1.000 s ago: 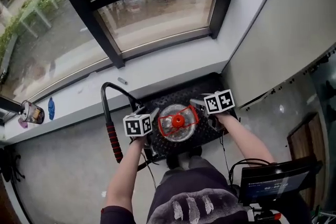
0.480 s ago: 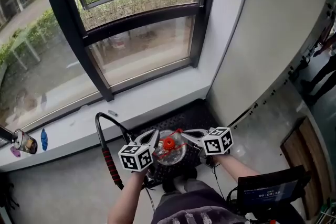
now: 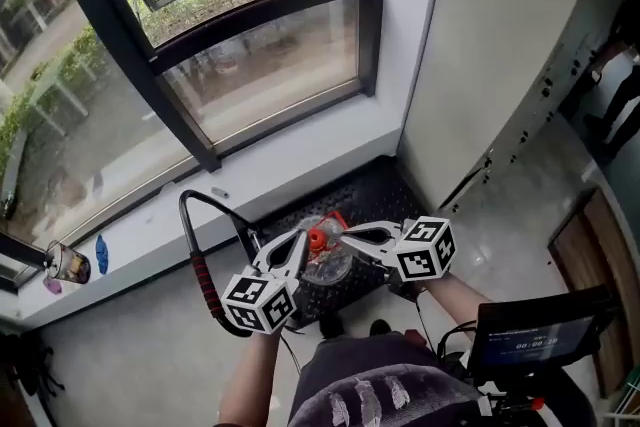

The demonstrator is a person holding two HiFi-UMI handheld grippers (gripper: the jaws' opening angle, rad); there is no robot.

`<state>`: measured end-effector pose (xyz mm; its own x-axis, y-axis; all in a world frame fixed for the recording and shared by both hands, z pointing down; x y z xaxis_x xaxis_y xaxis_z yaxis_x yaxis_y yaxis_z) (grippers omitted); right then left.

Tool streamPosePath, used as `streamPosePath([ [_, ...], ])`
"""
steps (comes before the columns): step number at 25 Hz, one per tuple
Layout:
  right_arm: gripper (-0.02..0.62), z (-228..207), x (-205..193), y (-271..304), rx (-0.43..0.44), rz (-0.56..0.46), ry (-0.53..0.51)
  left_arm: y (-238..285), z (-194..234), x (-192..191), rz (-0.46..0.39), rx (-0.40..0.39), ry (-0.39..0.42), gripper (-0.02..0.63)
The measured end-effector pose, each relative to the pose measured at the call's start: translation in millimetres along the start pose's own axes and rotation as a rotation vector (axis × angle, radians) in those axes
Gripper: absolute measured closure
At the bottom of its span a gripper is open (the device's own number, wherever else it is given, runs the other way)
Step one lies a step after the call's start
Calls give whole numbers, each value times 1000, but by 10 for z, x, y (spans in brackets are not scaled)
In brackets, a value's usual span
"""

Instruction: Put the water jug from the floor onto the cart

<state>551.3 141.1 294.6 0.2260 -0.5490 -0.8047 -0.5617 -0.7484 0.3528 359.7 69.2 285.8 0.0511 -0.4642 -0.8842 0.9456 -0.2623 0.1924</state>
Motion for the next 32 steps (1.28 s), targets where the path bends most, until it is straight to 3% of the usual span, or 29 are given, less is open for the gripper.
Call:
streamPosePath([
  [7,597,-42,-214,-354,63,-22,58,63,-645,-163,38,21,53,609],
  [14,597,139,-476,-343,123,-6,68,-236,-855,-440,77,95,59,609],
  [18,597,281,-434,-422,124,-32,63,-302,-781,-373,-29,21,-45,609],
  [21,597,407,-396,-401,97,-57,65,-413,-728,-301,-31,0,3,609],
  [24,597,650,-342,-334,73,-66,46,-603,-699,-282,-42,-59,-1,609],
  [32,597,1682,-351,-167,21,-114,-13,-1282,-607,-55,-61,-198,42,609],
])
Point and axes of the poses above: the fingertips, and each gripper's own axes: y forward along the fingers, z to its left, x out of its top, the point moved 9 cm from there along -y, backward along the fingers, and after that the axes turned 7 degrees about -x, right-handed, at the moved point
